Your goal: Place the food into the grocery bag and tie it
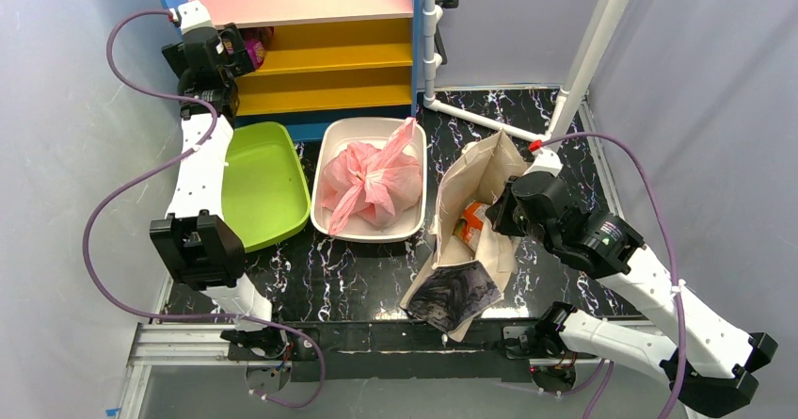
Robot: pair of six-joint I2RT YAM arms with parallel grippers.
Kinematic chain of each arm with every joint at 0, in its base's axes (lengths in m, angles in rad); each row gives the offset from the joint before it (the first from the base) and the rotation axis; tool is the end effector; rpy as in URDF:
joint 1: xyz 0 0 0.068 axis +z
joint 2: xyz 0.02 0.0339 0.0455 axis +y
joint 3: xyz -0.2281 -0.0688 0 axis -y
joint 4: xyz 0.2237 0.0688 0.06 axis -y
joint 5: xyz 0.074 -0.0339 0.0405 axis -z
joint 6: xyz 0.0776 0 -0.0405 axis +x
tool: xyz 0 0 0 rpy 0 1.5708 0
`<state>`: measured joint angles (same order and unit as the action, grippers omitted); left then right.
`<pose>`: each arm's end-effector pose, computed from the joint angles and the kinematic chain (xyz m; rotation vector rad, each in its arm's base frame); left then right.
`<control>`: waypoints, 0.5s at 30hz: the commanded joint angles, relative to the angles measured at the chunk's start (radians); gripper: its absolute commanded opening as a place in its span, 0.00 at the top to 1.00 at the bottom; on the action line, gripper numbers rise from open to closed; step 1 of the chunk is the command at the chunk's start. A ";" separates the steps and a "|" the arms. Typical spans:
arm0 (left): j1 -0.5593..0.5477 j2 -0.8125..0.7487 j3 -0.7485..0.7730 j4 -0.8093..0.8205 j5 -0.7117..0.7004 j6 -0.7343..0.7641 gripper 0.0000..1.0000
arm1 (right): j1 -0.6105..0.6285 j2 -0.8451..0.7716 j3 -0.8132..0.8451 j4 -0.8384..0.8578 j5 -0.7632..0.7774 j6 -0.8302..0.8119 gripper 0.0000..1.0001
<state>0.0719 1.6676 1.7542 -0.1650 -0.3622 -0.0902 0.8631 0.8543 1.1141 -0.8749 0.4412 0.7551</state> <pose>0.4028 0.0566 0.4082 -0.4066 1.6009 0.2844 0.1479 0.1219 0.3178 0.1328 2.1524 0.4713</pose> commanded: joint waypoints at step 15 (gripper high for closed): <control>0.014 -0.021 -0.168 0.273 0.218 -0.118 0.02 | -0.004 0.020 -0.017 0.041 -0.011 -0.003 0.99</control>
<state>0.0879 1.7161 1.6382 -0.0242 -0.2161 -0.1841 0.8631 0.8688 1.1137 -0.8627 0.4385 0.7555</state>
